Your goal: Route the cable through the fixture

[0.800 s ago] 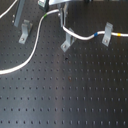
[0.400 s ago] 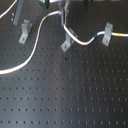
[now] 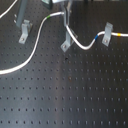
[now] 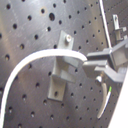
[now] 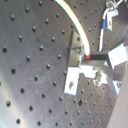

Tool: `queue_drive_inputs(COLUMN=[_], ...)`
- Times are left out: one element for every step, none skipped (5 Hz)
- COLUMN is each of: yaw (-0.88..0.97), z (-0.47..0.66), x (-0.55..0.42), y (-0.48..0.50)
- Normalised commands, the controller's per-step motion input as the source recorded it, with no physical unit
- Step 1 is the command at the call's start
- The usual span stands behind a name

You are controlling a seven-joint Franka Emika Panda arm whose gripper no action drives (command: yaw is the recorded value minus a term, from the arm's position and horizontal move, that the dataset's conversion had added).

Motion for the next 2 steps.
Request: queue_drive_inputs(yaw=[-0.1,0.0], z=[0.0,0.0], x=[0.012,-0.018], y=[-0.19,-0.007])
